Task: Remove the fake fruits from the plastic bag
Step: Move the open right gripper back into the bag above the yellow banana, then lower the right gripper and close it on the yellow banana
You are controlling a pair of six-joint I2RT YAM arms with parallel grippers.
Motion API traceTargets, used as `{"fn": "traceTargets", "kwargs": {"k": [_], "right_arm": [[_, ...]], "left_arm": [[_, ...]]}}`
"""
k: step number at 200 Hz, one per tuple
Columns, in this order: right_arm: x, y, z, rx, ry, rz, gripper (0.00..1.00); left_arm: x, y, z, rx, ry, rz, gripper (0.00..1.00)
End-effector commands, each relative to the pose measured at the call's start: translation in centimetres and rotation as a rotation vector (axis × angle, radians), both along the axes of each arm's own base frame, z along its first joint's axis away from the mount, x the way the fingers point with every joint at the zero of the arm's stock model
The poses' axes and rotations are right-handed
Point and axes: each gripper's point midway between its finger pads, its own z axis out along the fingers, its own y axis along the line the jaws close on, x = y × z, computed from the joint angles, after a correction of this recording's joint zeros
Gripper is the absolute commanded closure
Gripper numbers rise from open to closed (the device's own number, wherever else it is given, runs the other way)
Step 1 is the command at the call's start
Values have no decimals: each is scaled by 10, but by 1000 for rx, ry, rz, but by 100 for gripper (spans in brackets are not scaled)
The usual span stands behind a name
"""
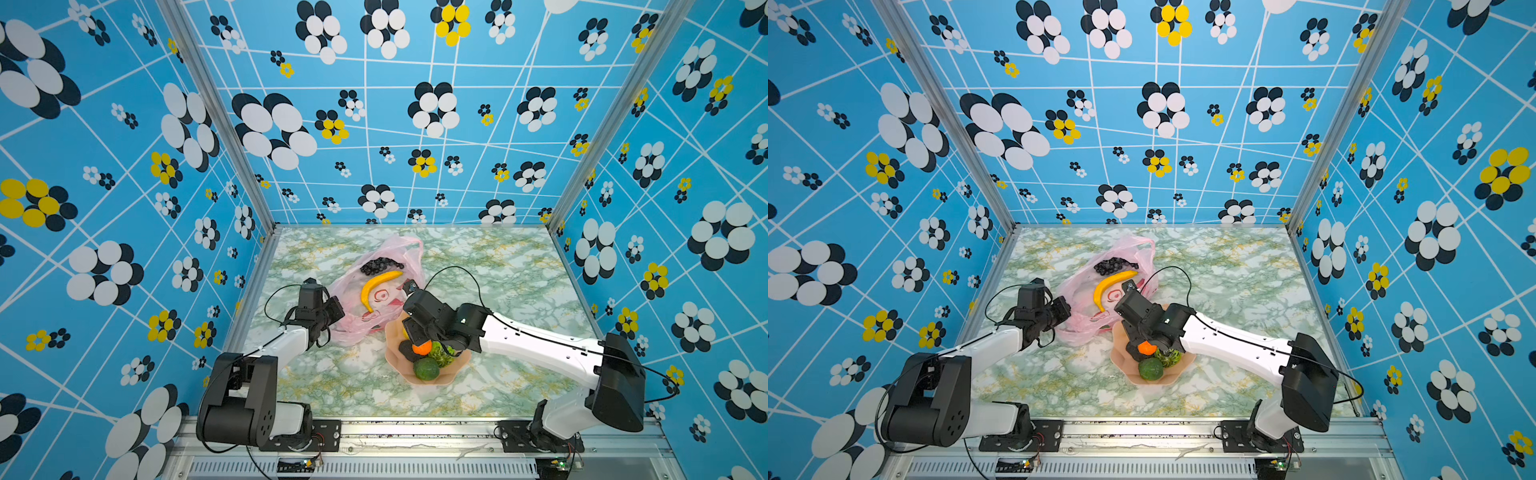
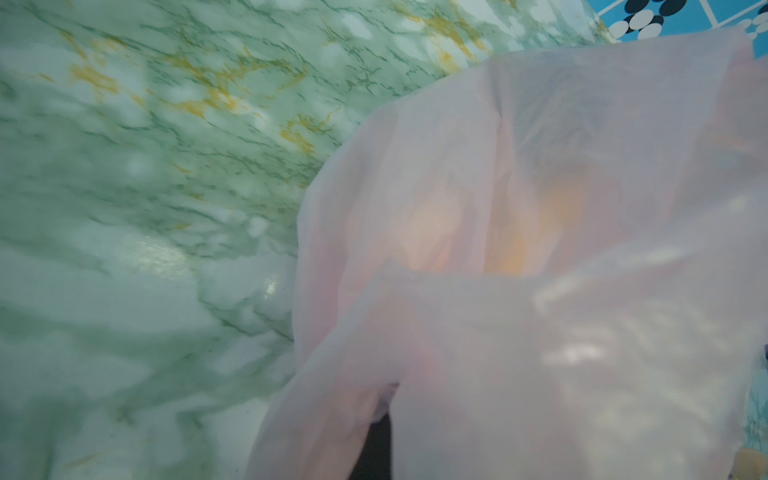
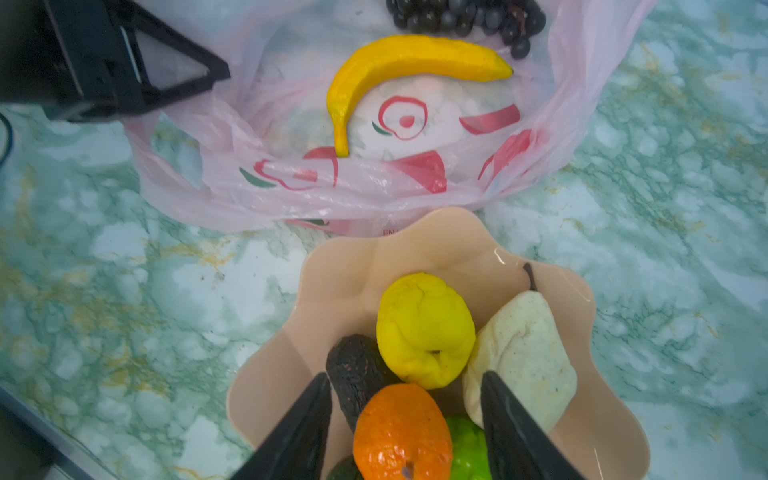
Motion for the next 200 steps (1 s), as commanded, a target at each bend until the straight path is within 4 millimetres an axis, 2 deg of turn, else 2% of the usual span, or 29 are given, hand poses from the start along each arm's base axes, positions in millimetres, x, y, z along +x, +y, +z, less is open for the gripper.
{"fn": "traceTargets", "kwargs": {"k": [1, 19, 25, 45, 50, 52, 55, 73, 84, 120, 125, 128, 133, 163, 200], "right_arm": [[29, 18, 36, 153, -49, -106, 36], [51, 39, 38, 224, -17, -149, 33], [59, 45, 37, 242, -6, -167, 27], [81, 65, 25, 298, 46, -218, 24], [84, 68, 16, 297, 65, -231, 24], [88, 73, 24, 317, 59, -232, 23], [91, 76, 24, 327, 62, -237, 23], [103, 92, 13, 330, 83, -263, 22], [109, 99, 3, 324, 100, -289, 22], [128, 108, -24, 311, 121, -407, 21], [130, 109, -20, 319, 117, -417, 21], [131, 110, -33, 298, 124, -426, 21], [134, 110, -38, 290, 122, -441, 21], [146, 114, -55, 278, 112, -505, 22], [152, 121, -82, 241, 139, -535, 24]], "left_arm": [[-3, 13, 10, 47, -19, 49, 100], [-6, 20, 13, 57, -24, 79, 100], [-8, 22, 14, 60, -26, 87, 100], [-10, 27, 19, 65, -43, 108, 100], [-11, 28, 20, 68, -45, 112, 100], [-11, 28, 20, 67, -46, 112, 100], [-11, 28, 21, 68, -49, 113, 100], [-11, 23, 26, 66, -67, 84, 100], [-8, 13, 29, 56, -73, 41, 100], [-2, -23, 35, 68, -86, -90, 100], [-1, -26, 35, 70, -87, -102, 100], [-1, -28, 35, 72, -86, -108, 100], [-1, -30, 35, 73, -86, -115, 100], [-1, -34, 35, 71, -85, -126, 100], [-3, -34, 35, 61, -88, -114, 100]]}}
